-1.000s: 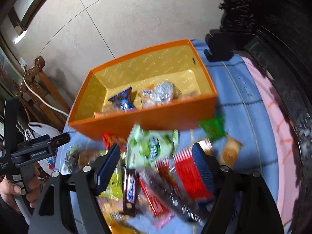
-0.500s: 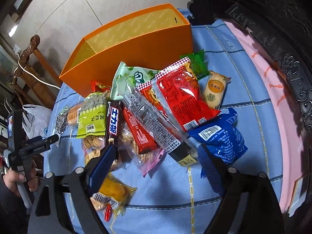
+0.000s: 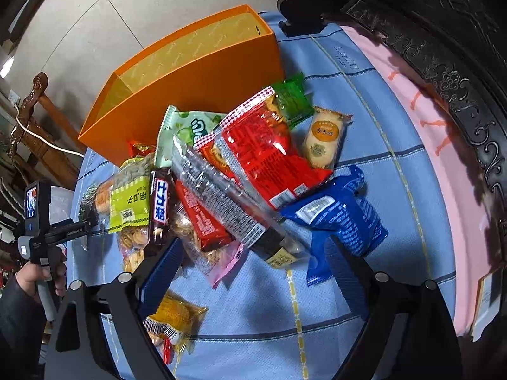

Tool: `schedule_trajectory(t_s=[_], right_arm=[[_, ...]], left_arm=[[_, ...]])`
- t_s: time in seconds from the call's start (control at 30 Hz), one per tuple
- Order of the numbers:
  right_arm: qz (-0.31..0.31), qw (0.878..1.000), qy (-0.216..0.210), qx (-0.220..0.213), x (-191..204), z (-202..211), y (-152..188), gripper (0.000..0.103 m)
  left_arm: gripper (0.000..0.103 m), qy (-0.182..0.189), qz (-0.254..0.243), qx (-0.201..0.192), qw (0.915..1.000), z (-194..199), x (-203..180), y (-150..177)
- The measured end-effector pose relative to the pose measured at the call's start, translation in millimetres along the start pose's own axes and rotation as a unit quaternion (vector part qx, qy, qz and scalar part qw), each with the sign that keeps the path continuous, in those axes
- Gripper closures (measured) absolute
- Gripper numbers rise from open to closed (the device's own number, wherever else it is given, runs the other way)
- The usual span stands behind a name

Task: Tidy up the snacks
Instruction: 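Grasp the sunflower-seed bag with the left tool while the right tool grasps the clear stick pack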

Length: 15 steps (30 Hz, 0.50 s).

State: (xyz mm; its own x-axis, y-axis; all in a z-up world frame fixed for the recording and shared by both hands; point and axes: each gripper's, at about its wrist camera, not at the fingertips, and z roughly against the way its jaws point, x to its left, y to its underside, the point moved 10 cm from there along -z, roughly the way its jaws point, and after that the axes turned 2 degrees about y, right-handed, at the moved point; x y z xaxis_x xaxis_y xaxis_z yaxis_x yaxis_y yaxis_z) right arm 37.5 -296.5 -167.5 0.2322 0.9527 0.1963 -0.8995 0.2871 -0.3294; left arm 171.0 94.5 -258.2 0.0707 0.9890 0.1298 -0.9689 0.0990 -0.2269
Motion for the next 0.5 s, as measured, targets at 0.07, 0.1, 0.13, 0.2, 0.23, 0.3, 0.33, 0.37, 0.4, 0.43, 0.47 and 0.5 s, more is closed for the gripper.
schedule_trajectory(t_s=[0.07,0.1,0.13,0.2,0.23,0.3,0.33,0.37,0.4,0.43,0.47,0.5], right_arm=[[-0.001,1.0,0.009,-0.001,-6,-2,-4,0.012],[-0.002,1.0,0.014,-0.003,-10,-3,-7,0.012],[-0.004,1.0,0.019,-0.004,-14,-4,-9,0.012],[-0.005,0.999,0.033,-0.001,-24,-8,-12,0.012],[0.003,0.999,0.041,0.003,-27,-12,-13,0.012],[0.032,0.998,0.055,0.018,-28,-19,-11,0.012],[0.052,0.997,0.059,0.025,-25,-22,-9,0.013],[0.076,0.995,0.054,0.031,-18,-25,-6,0.015],[0.089,0.994,0.048,0.032,-12,-26,-5,0.016],[0.103,0.993,0.046,0.03,-5,-26,-5,0.018],[0.118,0.992,0.035,0.034,4,-29,-3,0.026],[0.13,0.99,0.023,0.044,13,-33,-1,0.039]], left_arm=[[0.019,0.009,0.0,0.003,0.9999,-8,0,-5],[0.022,0.02,0.005,0.0,0.9998,-9,-1,-8],[0.027,0.029,0.009,0.0,0.9995,-10,-1,-11],[0.041,0.058,0.012,-0.001,0.9982,-9,-4,-16],[0.043,0.059,0.011,-0.001,0.9982,-9,-5,-18],[0.045,0.056,0.004,-0.003,0.9984,-8,-6,-18],[0.045,0.06,0.005,-0.003,0.9982,-7,-7,-18],[0.045,0.072,0.01,0.0,0.9973,-5,-9,-15],[0.045,0.082,0.013,0.002,0.9965,-4,-11,-13],[0.045,0.086,0.013,0.003,0.9962,-2,-12,-10],[0.045,0.087,0.013,0.004,0.9961,-2,-13,-8],[0.045,0.089,0.015,0.004,0.9959,-1,-14,-7]])
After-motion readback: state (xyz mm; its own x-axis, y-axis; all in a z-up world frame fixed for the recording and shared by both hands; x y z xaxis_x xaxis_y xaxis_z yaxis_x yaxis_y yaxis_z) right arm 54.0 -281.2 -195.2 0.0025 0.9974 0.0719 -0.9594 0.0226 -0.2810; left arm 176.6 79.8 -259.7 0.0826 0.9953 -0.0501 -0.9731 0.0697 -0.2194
